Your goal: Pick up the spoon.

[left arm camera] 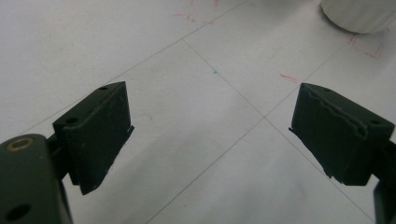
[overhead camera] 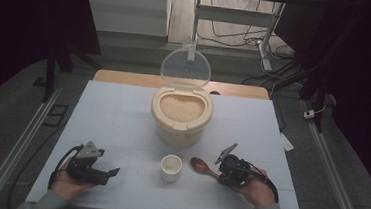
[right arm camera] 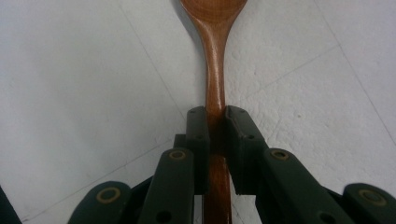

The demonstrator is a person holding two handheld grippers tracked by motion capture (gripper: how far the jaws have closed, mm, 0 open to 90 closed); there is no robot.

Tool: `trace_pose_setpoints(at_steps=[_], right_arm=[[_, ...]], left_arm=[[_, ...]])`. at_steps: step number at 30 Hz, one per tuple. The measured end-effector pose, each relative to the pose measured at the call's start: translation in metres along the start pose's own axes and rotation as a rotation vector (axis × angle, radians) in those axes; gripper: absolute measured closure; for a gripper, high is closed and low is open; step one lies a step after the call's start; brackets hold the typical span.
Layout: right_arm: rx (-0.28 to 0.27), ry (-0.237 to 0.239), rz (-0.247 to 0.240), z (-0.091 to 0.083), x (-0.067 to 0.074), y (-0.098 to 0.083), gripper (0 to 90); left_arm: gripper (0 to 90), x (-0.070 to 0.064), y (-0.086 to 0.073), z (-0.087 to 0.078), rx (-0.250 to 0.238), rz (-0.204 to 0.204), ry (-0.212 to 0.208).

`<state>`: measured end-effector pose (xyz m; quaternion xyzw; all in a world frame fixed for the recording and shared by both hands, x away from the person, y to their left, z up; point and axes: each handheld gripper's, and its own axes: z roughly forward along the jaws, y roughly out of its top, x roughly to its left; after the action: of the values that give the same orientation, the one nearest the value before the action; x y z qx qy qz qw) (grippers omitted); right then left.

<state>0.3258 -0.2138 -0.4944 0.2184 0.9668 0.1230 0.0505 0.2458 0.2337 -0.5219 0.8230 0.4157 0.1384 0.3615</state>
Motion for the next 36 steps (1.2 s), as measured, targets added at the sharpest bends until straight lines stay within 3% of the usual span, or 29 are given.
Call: trace_pose_setpoints(at_steps=[5, 11, 19, 30, 36], right_arm=[[-0.02, -0.005, 0.023, -0.003, 0.001, -0.002, 80.2], [-0.133, 0.018, 0.047, -0.024, -0.003, -0.01, 80.2], [-0.227, 0.033, 0.038, -0.047, -0.003, -0.019, 80.2], [-0.337, 0.024, -0.034, -0.072, 0.006, -0.019, 80.2], [-0.356, 0.026, -0.083, -0.079, 0.013, -0.012, 80.2]], left_arm=[[12.0, 0.001, -0.001, 0.0, 0.002, 0.001, 0.001], [12.0, 0.001, -0.001, 0.0, 0.004, 0.002, 0.002], [12.0, 0.001, -0.001, 0.001, 0.01, 0.003, 0.003], [12.0, 0.001, -0.001, 0.001, 0.013, 0.002, 0.002], [12.0, 0.0, -0.001, 0.002, 0.014, -0.001, 0.001]])
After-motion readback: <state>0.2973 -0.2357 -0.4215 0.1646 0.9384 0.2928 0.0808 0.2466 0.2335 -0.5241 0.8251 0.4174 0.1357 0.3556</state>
